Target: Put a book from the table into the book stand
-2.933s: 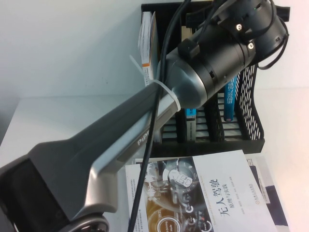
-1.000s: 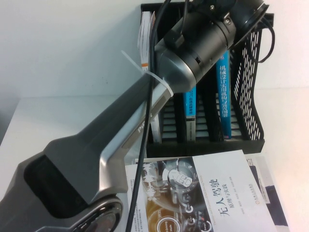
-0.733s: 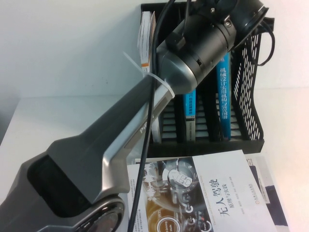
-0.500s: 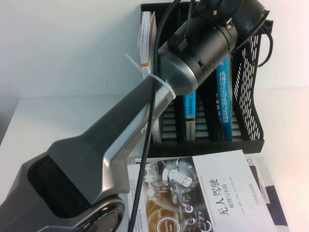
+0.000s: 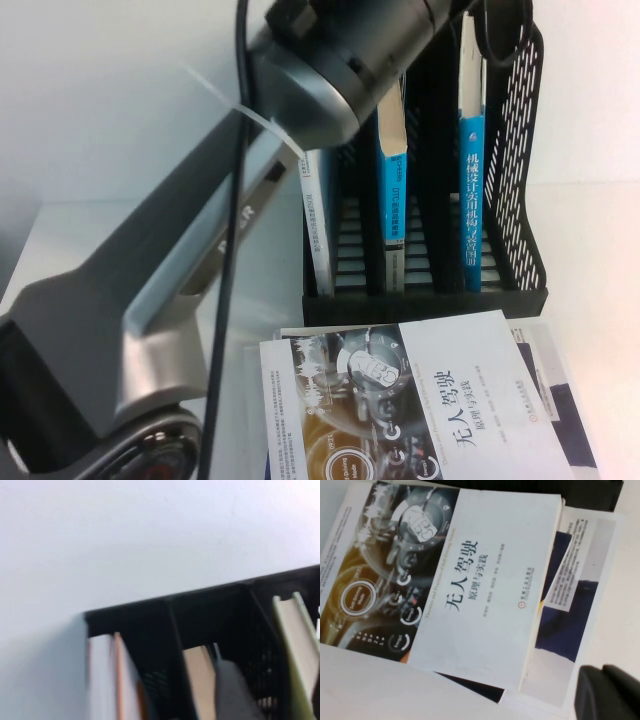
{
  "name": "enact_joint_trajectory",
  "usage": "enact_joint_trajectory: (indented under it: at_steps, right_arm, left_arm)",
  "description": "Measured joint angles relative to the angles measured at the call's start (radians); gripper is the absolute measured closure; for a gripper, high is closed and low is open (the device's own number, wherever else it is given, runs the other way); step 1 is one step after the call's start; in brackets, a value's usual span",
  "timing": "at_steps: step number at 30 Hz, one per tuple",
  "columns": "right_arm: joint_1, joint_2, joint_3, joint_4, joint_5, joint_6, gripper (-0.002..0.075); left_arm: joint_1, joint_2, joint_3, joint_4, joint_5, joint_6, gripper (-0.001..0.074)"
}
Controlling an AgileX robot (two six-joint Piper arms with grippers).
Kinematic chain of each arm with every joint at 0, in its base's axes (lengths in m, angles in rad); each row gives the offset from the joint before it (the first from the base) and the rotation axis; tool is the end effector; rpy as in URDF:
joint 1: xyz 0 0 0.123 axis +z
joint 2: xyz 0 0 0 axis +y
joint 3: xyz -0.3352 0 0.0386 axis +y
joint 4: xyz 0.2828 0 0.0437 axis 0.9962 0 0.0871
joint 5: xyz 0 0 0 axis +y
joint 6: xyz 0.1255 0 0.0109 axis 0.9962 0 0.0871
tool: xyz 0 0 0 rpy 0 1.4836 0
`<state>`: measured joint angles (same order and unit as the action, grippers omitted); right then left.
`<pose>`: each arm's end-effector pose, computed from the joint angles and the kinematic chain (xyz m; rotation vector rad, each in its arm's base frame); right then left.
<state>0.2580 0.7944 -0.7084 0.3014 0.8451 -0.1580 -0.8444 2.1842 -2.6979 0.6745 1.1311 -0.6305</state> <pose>0.1493 0.0684 0.3185 -0.3605 2.3774 0.4099 0.4145 -0.3593 0.5087 0.1430 1.9184 -0.1675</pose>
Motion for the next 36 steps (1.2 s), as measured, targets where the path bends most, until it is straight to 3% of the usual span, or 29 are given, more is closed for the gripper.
enact_joint_trajectory:
  at_steps: [4, 8, 23, 31, 36]
  right_arm:
    - [0.000, -0.002, 0.000, -0.043, 0.004, 0.000, 0.0729]
    - [0.000, -0.037, 0.000, -0.063, -0.002, 0.004, 0.0729]
    - [0.000, -0.410, 0.235, -0.318, -0.171, 0.248, 0.0728]
    - [0.000, -0.430, 0.269, -0.319, -0.122, 0.266, 0.0729]
    - [0.000, -0.430, 0.269, -0.320, -0.101, 0.285, 0.0729]
  left_arm:
    - [0.000, -0.058, -0.002, 0.000, 0.074, 0.081, 0.0638]
    - [0.000, -0.121, -0.002, -0.059, 0.128, 0.120, 0.0718]
    - [0.000, -0.350, 0.050, -0.257, 0.134, 0.267, 0.0736]
    - [0.000, -0.481, 0.306, -0.262, 0.134, 0.291, 0.0736]
    - [0.000, -0.634, 0.576, -0.279, 0.038, 0.263, 0.0736]
